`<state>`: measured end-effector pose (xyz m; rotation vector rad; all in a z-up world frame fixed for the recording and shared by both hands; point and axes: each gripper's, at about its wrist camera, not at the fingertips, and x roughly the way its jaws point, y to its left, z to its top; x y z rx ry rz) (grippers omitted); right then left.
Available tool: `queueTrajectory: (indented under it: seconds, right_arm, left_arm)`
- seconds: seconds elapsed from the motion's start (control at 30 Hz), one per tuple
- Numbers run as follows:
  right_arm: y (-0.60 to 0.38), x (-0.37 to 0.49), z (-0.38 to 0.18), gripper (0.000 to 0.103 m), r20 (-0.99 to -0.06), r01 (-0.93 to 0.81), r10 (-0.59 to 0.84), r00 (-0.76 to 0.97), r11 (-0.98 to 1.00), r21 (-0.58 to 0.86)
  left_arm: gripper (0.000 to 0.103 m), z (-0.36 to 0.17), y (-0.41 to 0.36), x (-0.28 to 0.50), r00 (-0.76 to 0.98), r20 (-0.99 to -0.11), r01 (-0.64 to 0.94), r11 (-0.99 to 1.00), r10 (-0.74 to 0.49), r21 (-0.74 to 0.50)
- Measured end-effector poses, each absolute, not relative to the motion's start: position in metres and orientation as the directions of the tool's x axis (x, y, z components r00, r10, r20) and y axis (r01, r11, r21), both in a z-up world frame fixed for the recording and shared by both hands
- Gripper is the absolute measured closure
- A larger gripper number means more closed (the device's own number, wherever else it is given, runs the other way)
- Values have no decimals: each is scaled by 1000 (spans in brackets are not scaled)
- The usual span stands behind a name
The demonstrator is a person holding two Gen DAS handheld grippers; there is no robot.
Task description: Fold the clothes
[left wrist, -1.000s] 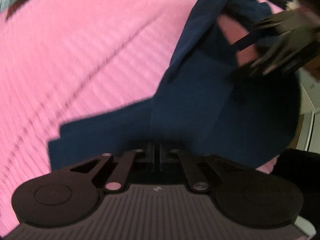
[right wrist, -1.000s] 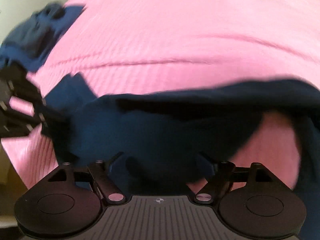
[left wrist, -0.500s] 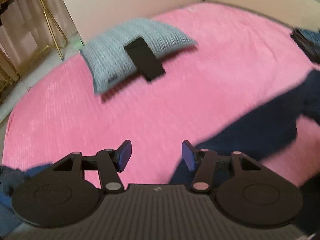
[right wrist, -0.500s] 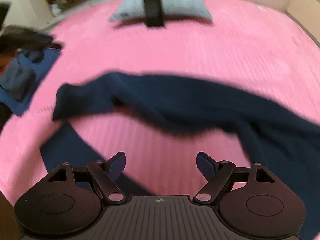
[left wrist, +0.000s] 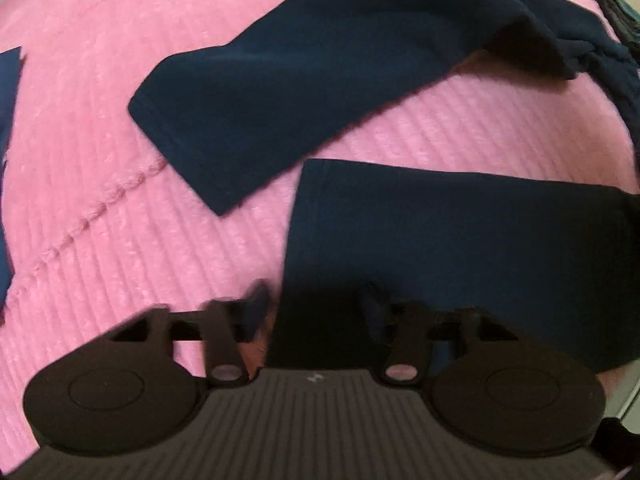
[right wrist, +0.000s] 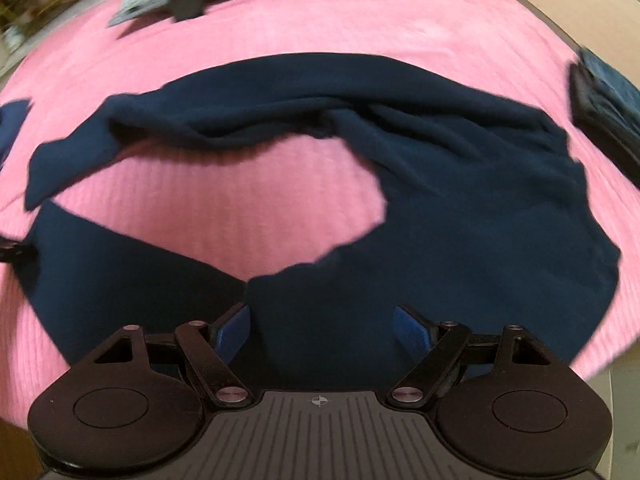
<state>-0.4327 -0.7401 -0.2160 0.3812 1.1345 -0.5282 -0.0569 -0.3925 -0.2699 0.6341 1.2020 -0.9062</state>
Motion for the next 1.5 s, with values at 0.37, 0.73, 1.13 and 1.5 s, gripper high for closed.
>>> queueTrajectory:
  seconds: [0.37, 0.73, 1.13, 1.5]
  right_arm:
    - [-733, -439, -217, 19, -941, 606, -160, 297, 793, 56]
    - [-779, -503, -233, 19, -959, 794, -212, 187, 607, 21]
    - [-952, -604, -251, 19, -896, 953, -383, 226, 275, 123]
    - [-1007, -657, -264, 95, -867, 915, -339, 366, 299, 270]
  left_arm:
    - [89, -212, -218, -53, 123, -992, 564, 824, -8, 63]
    - [78, -216, -249, -99, 321, -946, 746, 605, 38, 277]
    - [70, -202, -485, -249, 57, -950, 993, 115, -308, 23]
    - [69, -211, -630, -393, -157, -942, 955, -289, -297, -68]
